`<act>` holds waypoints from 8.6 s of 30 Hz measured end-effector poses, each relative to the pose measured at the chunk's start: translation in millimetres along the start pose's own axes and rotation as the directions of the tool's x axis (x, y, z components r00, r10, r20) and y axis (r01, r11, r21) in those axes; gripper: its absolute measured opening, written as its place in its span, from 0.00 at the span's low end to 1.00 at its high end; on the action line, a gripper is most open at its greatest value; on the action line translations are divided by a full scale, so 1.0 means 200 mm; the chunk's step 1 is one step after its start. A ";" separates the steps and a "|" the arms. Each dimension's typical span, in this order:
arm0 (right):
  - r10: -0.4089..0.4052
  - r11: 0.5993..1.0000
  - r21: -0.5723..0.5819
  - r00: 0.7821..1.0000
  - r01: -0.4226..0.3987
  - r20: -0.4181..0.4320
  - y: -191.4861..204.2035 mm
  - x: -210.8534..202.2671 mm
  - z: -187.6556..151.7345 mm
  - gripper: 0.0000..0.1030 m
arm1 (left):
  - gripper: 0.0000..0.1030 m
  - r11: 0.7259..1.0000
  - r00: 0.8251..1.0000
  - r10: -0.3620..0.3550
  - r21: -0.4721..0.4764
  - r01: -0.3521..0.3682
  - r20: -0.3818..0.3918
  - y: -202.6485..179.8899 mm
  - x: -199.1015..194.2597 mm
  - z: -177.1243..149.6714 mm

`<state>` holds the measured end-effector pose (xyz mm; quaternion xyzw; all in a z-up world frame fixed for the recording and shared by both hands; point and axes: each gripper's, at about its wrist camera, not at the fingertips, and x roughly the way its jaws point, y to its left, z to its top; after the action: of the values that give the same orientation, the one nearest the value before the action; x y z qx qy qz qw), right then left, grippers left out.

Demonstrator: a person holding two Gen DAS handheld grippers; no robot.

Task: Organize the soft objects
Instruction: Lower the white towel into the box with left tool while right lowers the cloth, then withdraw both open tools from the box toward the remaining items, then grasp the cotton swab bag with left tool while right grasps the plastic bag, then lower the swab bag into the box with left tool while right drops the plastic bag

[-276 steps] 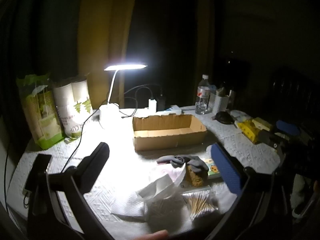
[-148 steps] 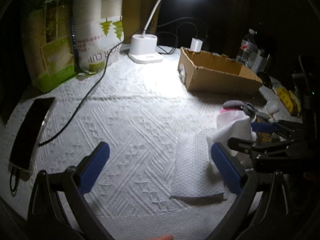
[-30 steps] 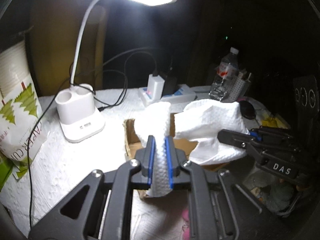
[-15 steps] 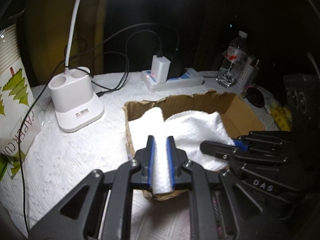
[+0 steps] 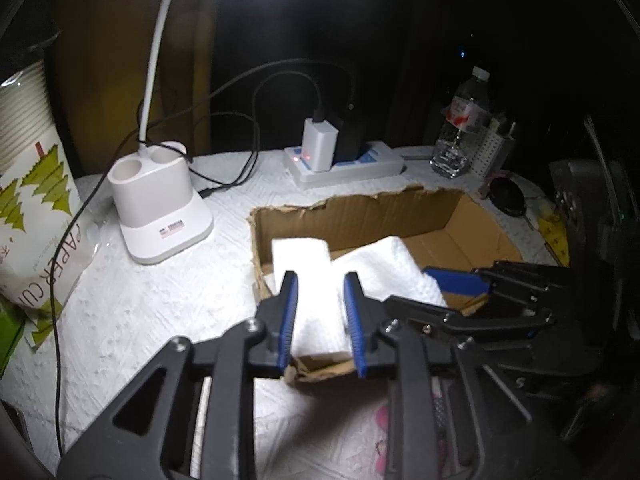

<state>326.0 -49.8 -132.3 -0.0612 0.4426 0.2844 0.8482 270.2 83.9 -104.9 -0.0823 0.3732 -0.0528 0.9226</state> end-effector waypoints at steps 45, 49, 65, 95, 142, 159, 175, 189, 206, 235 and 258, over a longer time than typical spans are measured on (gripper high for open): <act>-0.149 0.989 0.045 0.966 0.142 0.212 0.02 -0.80 -0.43 0.55 | 0.74 0.999 0.993 0.000 0.046 -0.006 0.119 -0.37 -0.60 -0.28; -0.156 0.988 0.053 0.963 0.148 0.218 0.02 -0.84 -0.50 0.55 | 0.74 0.999 0.993 -0.006 0.050 0.000 0.116 -0.41 -0.62 -0.33; -0.182 0.981 0.100 0.962 0.164 0.205 -0.08 -0.93 -0.78 0.55 | 0.74 0.996 0.998 -0.034 0.084 0.030 0.051 -0.63 -0.56 -0.52; -0.169 0.967 0.217 0.973 0.133 0.157 -0.33 -0.87 -1.04 0.55 | 0.74 0.993 0.980 -0.018 0.107 0.039 -0.197 -0.83 -0.29 -0.84; -0.187 0.970 0.171 0.978 0.170 0.092 -0.36 -0.60 -0.69 0.55 | 0.53 0.989 0.985 -0.087 0.105 0.103 -0.148 -0.67 -0.28 -0.66; -0.139 0.979 0.167 0.982 0.116 0.131 -0.42 -0.51 -0.54 0.37 | 0.53 0.995 0.993 -0.029 0.097 0.040 -0.113 -0.56 -0.30 -0.50; -0.136 0.980 0.172 0.966 0.098 0.222 -0.52 -0.70 -0.46 0.16 | 0.53 0.995 0.999 -0.004 0.098 0.008 -0.043 -0.58 -0.29 -0.29; -0.106 0.986 0.155 0.950 0.063 0.293 -0.56 -0.83 -0.34 0.16 | 0.53 0.994 1.000 -0.026 0.105 0.025 0.014 -0.62 -0.24 -0.08; -0.058 0.994 0.105 0.941 0.024 0.333 -0.54 -0.78 -0.18 0.16 | 0.53 0.992 0.995 -0.058 0.117 0.048 0.081 -0.65 -0.14 0.13; -0.020 0.996 0.094 0.979 0.001 0.201 -0.58 -0.41 -0.09 0.16 | 0.55 0.999 0.995 -0.013 0.039 0.017 -0.097 -0.57 0.50 0.09; -0.061 0.989 0.144 0.983 0.036 0.174 -0.58 -0.40 -0.09 0.38 | 0.86 0.999 0.997 0.006 0.035 -0.003 -0.080 -0.57 0.40 0.12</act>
<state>339.6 -187.1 -98.4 0.0133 0.3822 0.2361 0.8933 341.1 -37.9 -120.9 -0.0630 0.4089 -0.0605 0.9084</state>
